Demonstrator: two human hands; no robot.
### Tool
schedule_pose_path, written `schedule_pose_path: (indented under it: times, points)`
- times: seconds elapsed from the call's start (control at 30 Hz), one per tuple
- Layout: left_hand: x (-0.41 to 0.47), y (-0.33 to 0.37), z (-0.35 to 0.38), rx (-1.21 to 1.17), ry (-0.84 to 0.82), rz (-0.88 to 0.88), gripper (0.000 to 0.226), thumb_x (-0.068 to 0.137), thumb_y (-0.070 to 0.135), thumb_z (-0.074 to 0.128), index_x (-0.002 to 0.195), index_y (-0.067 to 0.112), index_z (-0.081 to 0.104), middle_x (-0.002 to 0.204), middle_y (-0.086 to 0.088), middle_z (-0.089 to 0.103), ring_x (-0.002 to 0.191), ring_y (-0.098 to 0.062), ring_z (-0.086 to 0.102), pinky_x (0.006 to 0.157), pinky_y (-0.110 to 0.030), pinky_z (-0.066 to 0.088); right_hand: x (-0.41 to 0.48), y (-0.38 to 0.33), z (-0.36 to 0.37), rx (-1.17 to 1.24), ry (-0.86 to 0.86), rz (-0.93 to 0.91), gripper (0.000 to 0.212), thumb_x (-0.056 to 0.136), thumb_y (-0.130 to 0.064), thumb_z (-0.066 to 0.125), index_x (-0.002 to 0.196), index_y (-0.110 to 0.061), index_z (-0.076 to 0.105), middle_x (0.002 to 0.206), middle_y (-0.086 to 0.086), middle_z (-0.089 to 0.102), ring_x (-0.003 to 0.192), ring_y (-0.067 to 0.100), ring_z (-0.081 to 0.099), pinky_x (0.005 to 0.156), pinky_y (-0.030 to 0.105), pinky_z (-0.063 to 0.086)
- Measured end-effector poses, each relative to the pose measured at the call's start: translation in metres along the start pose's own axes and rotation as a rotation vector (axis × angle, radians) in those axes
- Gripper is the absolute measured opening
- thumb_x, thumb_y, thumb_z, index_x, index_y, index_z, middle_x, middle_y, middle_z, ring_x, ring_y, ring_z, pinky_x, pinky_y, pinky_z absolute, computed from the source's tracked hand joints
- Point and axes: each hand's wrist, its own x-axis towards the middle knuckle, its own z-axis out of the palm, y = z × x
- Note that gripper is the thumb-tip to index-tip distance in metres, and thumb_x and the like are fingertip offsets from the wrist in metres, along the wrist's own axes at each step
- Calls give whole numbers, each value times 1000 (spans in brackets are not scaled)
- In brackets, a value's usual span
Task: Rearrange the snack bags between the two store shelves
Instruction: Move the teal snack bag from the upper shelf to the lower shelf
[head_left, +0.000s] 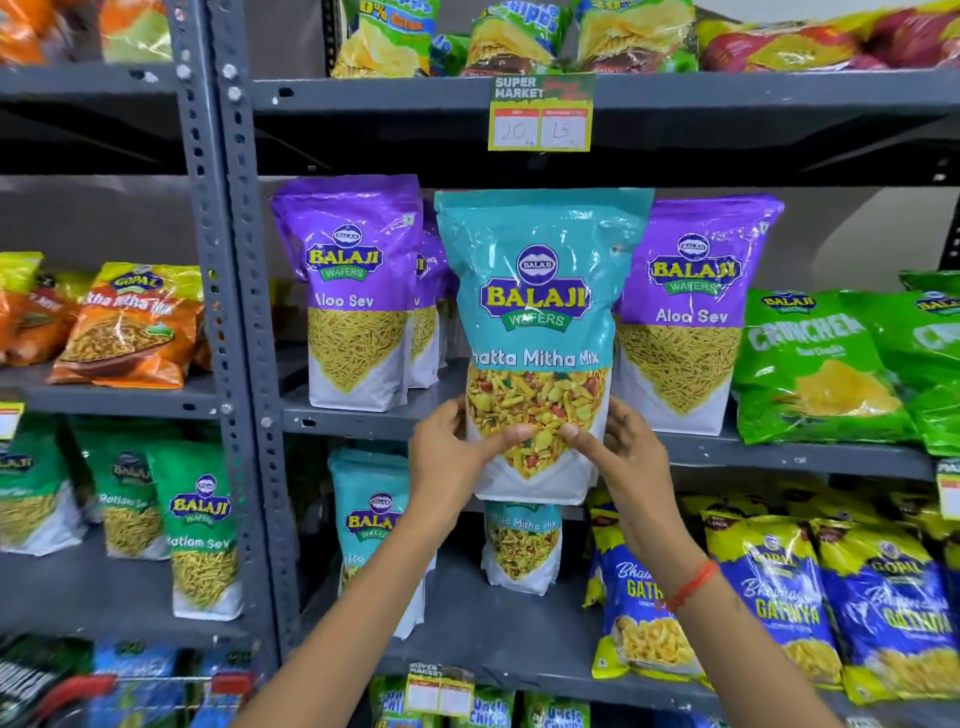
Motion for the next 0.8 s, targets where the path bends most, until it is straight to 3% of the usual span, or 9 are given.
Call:
schedule_pose_path:
  times: [0.1, 0.2, 0.27, 0.47, 0.53, 0.63, 0.67, 0.73, 0.8]
  points:
    - [-17, -20, 0, 9, 4, 3, 45, 52, 30, 92, 91, 28, 70, 94, 6, 77, 94, -14, 73, 85, -39, 59, -16, 16, -11, -60, -62, 33, 48, 67, -26, 77, 113, -20, 64, 113, 1, 72, 105, 17, 67, 86, 35, 55]
    - [-34, -47, 0, 70, 21, 4, 58, 51, 39, 92, 103, 33, 68, 102, 5, 76, 98, -11, 71, 85, -38, 59, -29, 38, -20, -87, -60, 81, 50, 61, -25, 78, 109, -19, 64, 109, 3, 73, 101, 15, 68, 83, 30, 56]
    - [-43, -69, -1, 81, 15, -14, 59, 55, 33, 91, 108, 35, 65, 106, 8, 75, 102, -9, 69, 86, -33, 57, -36, 54, -25, -127, -80, 122, 51, 60, -26, 79, 108, -20, 64, 109, 2, 73, 99, 13, 68, 82, 27, 57]
    - [-71, -136, -5, 175, -20, -117, 69, 61, 31, 88, 123, 20, 60, 110, 11, 69, 101, 4, 62, 76, -2, 47, -58, 108, -38, -205, -150, 245, 47, 66, -13, 80, 108, -19, 62, 103, -7, 74, 99, 9, 67, 78, 23, 55]
    - [-78, -161, -7, 189, -66, -191, 69, 62, 37, 86, 123, 21, 59, 112, 11, 70, 104, 4, 62, 82, -9, 51, -64, 125, -42, -210, -175, 303, 47, 67, -13, 79, 110, -23, 61, 107, -9, 72, 102, 7, 66, 80, 22, 55]
    - [-81, -196, -15, 185, -159, -311, 60, 68, 41, 82, 118, 14, 62, 117, -4, 71, 112, -16, 64, 95, -46, 54, -74, 155, -53, -230, -208, 396, 53, 66, -27, 80, 115, -28, 58, 121, -4, 66, 112, 9, 61, 95, 36, 52]
    - [-81, -204, -17, 192, -210, -342, 51, 72, 36, 80, 114, 13, 63, 117, -7, 70, 113, -20, 64, 96, -51, 52, -77, 165, -58, -236, -216, 425, 56, 66, -31, 80, 117, -30, 57, 125, -3, 63, 116, 12, 59, 98, 40, 50]
    - [-80, -219, -19, 200, -295, -376, 41, 78, 22, 75, 116, 11, 62, 122, -9, 68, 118, -23, 61, 100, -44, 51, -82, 183, -65, -240, -223, 474, 59, 67, -33, 79, 120, -32, 55, 131, -3, 60, 122, 15, 55, 102, 42, 46]
    - [-74, -234, -18, 211, -337, -375, 46, 80, 14, 73, 123, 7, 59, 128, -9, 65, 121, -21, 60, 98, -27, 51, -82, 199, -68, -245, -213, 513, 60, 66, -32, 79, 121, -30, 55, 130, -3, 60, 121, 16, 56, 102, 44, 47]
